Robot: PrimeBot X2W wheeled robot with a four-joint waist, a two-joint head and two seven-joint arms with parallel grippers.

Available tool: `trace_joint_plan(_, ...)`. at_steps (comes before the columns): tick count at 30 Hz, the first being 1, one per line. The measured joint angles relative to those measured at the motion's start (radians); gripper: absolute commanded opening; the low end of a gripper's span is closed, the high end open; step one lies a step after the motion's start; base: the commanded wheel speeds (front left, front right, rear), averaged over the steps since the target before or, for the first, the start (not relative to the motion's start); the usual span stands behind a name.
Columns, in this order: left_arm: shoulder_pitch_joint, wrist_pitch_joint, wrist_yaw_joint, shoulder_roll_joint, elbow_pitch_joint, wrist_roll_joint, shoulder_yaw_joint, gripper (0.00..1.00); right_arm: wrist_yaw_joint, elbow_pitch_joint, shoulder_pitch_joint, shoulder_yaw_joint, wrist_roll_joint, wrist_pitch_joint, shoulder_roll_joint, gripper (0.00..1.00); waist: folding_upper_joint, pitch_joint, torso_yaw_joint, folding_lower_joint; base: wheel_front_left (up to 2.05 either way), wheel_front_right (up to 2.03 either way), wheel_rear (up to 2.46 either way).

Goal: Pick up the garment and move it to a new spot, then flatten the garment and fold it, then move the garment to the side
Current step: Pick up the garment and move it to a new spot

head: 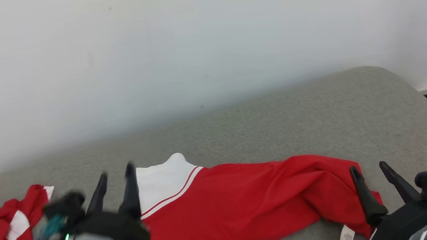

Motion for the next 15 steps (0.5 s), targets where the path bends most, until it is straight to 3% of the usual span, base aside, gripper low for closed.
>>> trace_joint_plan(3,0.12,-0.011,0.001,0.039,-0.062,-0.006,0.037,1.0,0.015,-0.019,0.012,-0.006,0.031,-0.007,0.004,1.0,0.0,-0.011,0.023,-0.0001,0.0,0.0,0.0)
trace_joint_plan(9,0.299,-0.012,0.001,0.099,-0.176,0.034,0.053,1.0,0.014,-0.014,0.056,-0.016,0.037,-0.005,-0.004,1.0,0.0,-0.015,0.054,-0.0002,0.0,0.0,0.0)
trace_joint_plan(15,0.42,-0.011,0.001,0.115,-0.193,0.075,0.128,1.0,0.013,0.004,0.06,-0.007,0.026,0.029,-0.016,1.0,0.0,-0.005,0.061,-0.0002,0.0,0.0,0.0)
